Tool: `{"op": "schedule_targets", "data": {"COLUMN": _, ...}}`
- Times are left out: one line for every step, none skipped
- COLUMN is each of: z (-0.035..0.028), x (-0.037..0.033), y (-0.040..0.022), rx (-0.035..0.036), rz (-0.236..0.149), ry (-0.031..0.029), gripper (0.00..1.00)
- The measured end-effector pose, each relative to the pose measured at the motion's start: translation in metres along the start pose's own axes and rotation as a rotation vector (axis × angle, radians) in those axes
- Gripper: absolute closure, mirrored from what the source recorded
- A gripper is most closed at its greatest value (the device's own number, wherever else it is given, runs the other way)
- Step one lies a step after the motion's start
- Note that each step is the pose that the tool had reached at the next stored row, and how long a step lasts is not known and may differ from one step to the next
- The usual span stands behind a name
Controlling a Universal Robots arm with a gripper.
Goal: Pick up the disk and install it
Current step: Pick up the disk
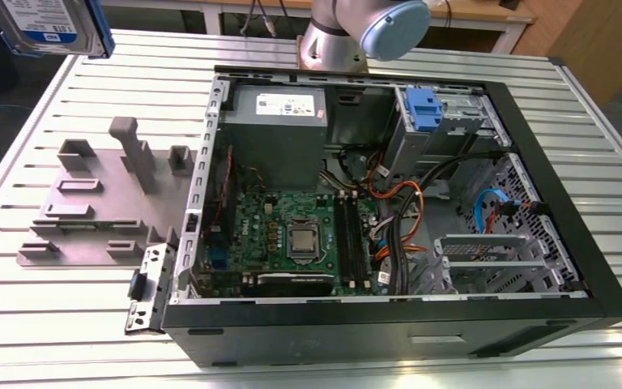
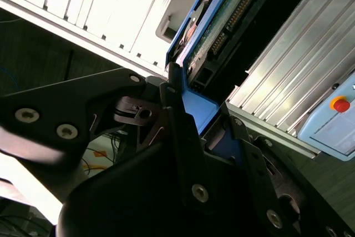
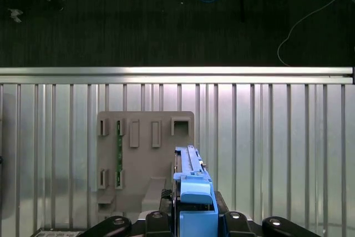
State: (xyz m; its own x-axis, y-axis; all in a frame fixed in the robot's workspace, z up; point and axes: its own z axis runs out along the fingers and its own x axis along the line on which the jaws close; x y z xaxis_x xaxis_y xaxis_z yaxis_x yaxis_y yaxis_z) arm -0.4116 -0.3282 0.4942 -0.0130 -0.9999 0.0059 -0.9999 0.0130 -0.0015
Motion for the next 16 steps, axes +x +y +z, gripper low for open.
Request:
{"op": "schedule_targets", "data": {"z": -0.0005, "x": 0.0, "y": 0.0, "rx": -0.0001, "rz": 0.0, "ry": 0.0001, "gripper": 0.64}}
{"op": "schedule_targets", "data": {"z": -0.0015, "x": 0.0, "y": 0.0, "rx": -0.0001, "rz": 0.0, "ry": 0.0, "gripper": 0.64}}
{"op": "schedule_targets", "data": {"z": -0.0027, "x": 0.0, "y": 0.0, "rx": 0.0, "rz": 0.0, "ry": 0.0001, "gripper": 0.64}}
{"op": "schedule_targets", "data": {"z": -0.0041, "x": 0.0, "y": -0.0001, "rx": -0.0002, "rz": 0.0, "ry": 0.0001, "gripper": 0.64}}
{"op": "schedule_targets", "data": {"z": -0.0052, "x": 0.0, "y": -0.0001, "rx": -0.0001, "rz": 0.0, "ry": 0.0001, "gripper": 0.64}}
{"op": "schedule_targets", "data": {"z": -0.0056, "x": 0.0, "y": 0.0, "rx": -0.0001, "rz": 0.0, "ry": 0.0, "gripper": 0.64}}
{"op": "schedule_targets", "data": {"z": -0.0055, "x": 0.0, "y": -0.0001, "rx": 0.0001, "rz": 0.0, "ry": -0.0001, "gripper": 0.64}}
{"op": "schedule_targets", "data": {"z": -0.0055, "x": 0.0001, "y": -0.0006, "rx": 0.0001, "rz": 0.0, "ry": -0.0008, "gripper": 0.64}}
{"op": "schedule_targets", "data": {"z": -0.0056, "x": 0.0002, "y": -0.0013, "rx": -0.0001, "rz": 0.0, "ry": -0.0018, "gripper": 0.64}}
{"op": "schedule_targets", "data": {"z": -0.0056, "x": 0.0002, "y": -0.0019, "rx": -0.0001, "rz": 0.0, "ry": -0.0021, "gripper": 0.64}}
{"op": "schedule_targets", "data": {"z": -0.0055, "x": 0.0002, "y": -0.0026, "rx": -0.0001, "rz": 0.0, "ry": -0.0023, "gripper": 0.64}}
{"op": "schedule_targets", "data": {"z": -0.0055, "x": 0.0004, "y": -0.0034, "rx": 0.0, "rz": 0.0, "ry": -0.0023, "gripper": 0.64}}
{"op": "schedule_targets", "data": {"z": -0.0055, "x": 0.0005, "y": -0.0041, "rx": 0.0, "rz": 0.0, "ry": -0.0024, "gripper": 0.64}}
{"op": "schedule_targets", "data": {"z": -0.0055, "x": 0.0006, "y": -0.0048, "rx": 0.0, "rz": 0.0, "ry": -0.0023, "gripper": 0.64}}
{"op": "schedule_targets", "data": {"z": -0.0055, "x": 0.0007, "y": -0.0056, "rx": 0.0, "rz": 0.0, "ry": -0.0023, "gripper": 0.64}}
{"op": "schedule_targets", "data": {"z": -0.0055, "x": 0.0008, "y": -0.0065, "rx": 0.0, "rz": 0.0, "ry": -0.0023, "gripper": 0.64}}
